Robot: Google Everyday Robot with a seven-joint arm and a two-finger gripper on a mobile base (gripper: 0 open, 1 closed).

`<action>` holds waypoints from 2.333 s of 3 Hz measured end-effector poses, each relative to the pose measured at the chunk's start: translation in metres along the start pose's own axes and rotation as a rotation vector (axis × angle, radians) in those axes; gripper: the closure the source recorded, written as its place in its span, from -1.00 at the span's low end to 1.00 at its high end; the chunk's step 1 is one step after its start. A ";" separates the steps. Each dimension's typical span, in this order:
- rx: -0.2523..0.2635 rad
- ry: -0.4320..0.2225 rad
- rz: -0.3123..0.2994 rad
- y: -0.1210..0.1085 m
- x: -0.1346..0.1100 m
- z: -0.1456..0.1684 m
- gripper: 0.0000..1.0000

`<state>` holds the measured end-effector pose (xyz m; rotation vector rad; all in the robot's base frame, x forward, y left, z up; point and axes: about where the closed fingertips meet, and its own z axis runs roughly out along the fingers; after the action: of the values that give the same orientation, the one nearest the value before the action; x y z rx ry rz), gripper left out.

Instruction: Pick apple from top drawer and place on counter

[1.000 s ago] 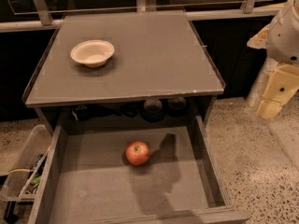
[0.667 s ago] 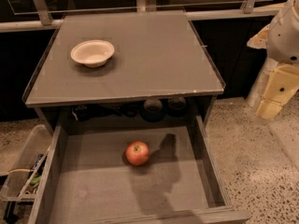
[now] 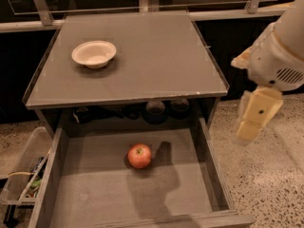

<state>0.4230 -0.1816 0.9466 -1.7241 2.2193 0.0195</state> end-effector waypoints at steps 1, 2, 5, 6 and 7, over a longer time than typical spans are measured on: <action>-0.051 -0.058 -0.020 0.029 -0.010 0.038 -1.00; -0.113 -0.095 -0.005 0.055 -0.013 0.090 -1.00; -0.068 -0.213 -0.052 0.050 -0.042 0.110 -1.00; -0.045 -0.316 -0.065 0.041 -0.062 0.135 -1.00; -0.057 -0.415 -0.035 0.039 -0.071 0.162 -1.00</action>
Offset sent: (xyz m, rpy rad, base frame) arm -0.0362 0.0678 -0.1523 0.1845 0.1458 0.0613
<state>0.4417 -0.0701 0.8047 -1.6114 1.8991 0.3988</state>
